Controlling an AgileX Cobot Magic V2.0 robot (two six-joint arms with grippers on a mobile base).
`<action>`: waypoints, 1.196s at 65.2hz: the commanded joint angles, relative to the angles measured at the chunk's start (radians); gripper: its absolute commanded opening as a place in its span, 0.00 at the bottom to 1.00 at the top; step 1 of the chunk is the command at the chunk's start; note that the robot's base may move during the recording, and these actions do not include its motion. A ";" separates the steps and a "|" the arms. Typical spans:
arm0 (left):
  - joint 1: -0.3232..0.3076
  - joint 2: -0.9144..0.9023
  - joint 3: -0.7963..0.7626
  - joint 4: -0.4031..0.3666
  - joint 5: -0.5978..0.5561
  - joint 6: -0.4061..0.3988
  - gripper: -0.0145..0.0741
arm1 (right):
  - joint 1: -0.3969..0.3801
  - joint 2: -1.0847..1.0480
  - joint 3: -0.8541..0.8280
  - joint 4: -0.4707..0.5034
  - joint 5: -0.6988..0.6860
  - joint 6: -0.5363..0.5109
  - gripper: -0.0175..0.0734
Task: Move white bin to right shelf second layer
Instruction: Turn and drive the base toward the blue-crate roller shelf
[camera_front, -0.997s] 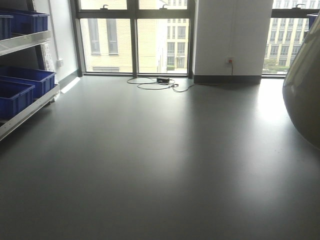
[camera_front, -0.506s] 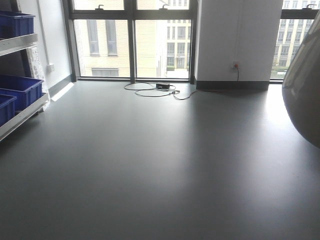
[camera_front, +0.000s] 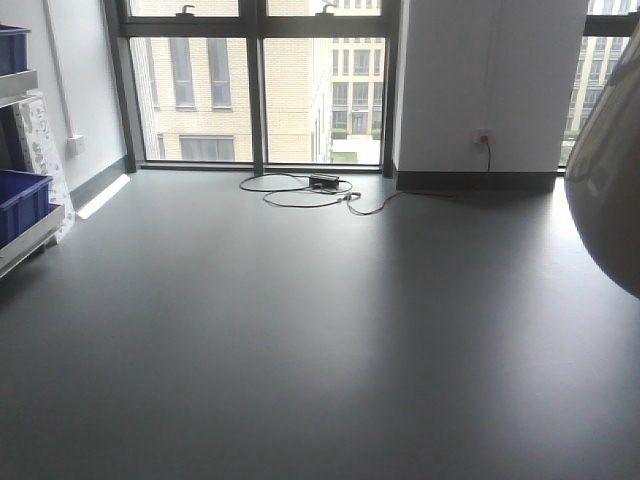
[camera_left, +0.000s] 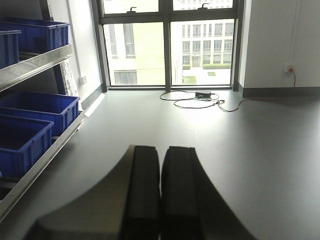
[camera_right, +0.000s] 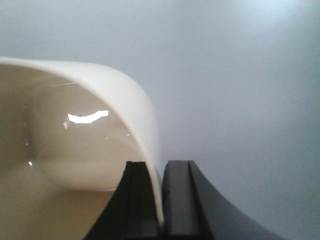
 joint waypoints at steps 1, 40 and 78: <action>0.000 -0.013 0.037 -0.006 -0.084 -0.003 0.26 | -0.005 -0.010 -0.028 0.009 -0.074 -0.004 0.25; 0.000 -0.013 0.037 -0.006 -0.084 -0.003 0.26 | -0.005 -0.008 -0.028 0.009 -0.078 -0.004 0.25; 0.000 -0.013 0.037 -0.006 -0.084 -0.003 0.26 | -0.005 0.050 -0.028 0.009 -0.085 -0.004 0.25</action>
